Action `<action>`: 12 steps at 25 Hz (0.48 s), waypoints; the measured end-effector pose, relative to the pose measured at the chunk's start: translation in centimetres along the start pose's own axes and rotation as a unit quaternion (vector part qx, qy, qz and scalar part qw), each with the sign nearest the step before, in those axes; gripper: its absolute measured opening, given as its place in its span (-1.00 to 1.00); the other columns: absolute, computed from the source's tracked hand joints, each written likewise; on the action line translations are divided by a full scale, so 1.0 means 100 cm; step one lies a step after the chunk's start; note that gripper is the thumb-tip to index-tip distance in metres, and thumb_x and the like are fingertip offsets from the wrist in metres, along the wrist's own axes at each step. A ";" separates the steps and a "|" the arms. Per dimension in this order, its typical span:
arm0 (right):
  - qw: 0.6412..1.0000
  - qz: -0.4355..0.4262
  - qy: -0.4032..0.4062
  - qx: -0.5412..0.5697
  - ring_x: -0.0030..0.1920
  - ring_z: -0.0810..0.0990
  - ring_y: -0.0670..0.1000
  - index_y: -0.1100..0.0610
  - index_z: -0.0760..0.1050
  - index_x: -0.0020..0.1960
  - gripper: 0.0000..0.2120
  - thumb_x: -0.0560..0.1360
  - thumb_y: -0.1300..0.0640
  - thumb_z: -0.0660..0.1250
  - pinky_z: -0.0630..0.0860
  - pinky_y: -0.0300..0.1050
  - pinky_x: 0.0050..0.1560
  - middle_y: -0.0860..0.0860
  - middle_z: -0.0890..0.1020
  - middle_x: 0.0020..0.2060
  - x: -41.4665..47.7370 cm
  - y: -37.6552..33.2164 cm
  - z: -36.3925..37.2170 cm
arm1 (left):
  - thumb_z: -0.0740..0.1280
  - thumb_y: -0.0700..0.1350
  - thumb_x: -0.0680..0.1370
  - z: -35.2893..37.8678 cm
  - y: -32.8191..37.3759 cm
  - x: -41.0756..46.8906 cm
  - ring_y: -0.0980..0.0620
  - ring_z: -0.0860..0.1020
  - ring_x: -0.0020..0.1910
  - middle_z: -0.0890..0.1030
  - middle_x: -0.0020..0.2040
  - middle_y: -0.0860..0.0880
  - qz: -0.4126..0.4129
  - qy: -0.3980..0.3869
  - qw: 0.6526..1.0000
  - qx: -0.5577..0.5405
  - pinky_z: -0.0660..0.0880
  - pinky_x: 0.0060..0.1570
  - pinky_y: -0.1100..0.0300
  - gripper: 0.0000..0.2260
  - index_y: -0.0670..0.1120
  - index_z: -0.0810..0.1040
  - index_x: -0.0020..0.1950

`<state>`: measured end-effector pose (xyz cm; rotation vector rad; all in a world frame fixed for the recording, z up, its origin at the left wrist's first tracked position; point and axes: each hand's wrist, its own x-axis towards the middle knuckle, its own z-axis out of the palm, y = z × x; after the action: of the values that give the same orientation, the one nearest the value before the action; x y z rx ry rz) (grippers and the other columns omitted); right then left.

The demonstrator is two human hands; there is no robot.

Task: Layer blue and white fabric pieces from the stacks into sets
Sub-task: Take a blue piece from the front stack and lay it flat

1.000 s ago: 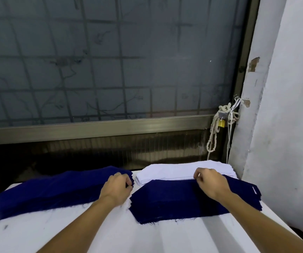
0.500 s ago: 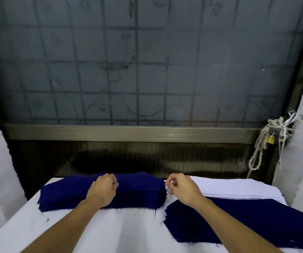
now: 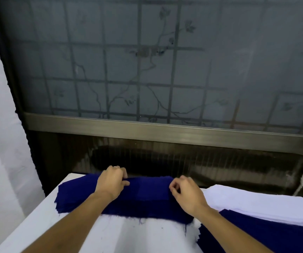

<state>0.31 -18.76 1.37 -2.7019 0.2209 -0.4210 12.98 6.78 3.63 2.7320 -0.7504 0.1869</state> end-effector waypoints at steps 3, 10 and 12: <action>0.996 -0.050 0.024 -0.073 0.29 0.39 -0.06 -0.10 0.43 0.37 -0.71 0.65 -0.04 0.22 0.37 -0.16 0.31 -0.14 0.44 0.27 0.005 -0.009 0.008 | 0.30 0.09 0.64 -0.005 -0.005 -0.001 0.09 0.37 0.20 0.51 0.12 0.12 0.075 0.015 0.997 0.023 0.34 0.35 0.10 -0.95 0.18 0.46 0.07; 0.982 -0.174 0.040 -0.068 0.50 0.29 -0.03 -0.05 0.41 0.45 -0.63 0.66 -0.03 0.23 0.10 -0.05 0.55 -0.09 0.50 0.39 0.027 -0.072 0.017 | 0.17 0.15 0.68 -0.032 0.023 -0.012 0.19 0.57 0.04 0.63 0.07 0.16 0.208 0.079 0.975 -0.006 0.54 0.07 0.18 -0.83 0.18 0.50 0.17; 0.986 -0.149 0.051 -0.062 0.40 0.39 0.00 -0.06 0.54 0.34 -0.71 0.67 -0.05 0.21 0.22 -0.07 0.49 -0.08 0.56 0.29 0.027 -0.073 0.008 | 0.16 0.24 0.64 -0.047 0.023 -0.017 0.17 0.57 0.00 0.63 0.04 0.15 0.200 0.064 0.978 0.003 0.55 0.01 0.15 -0.77 0.18 0.49 0.17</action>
<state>3.83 -12.44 4.28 -2.8464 -0.1387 -0.6528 10.17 7.20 8.28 2.5135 -1.2519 0.4478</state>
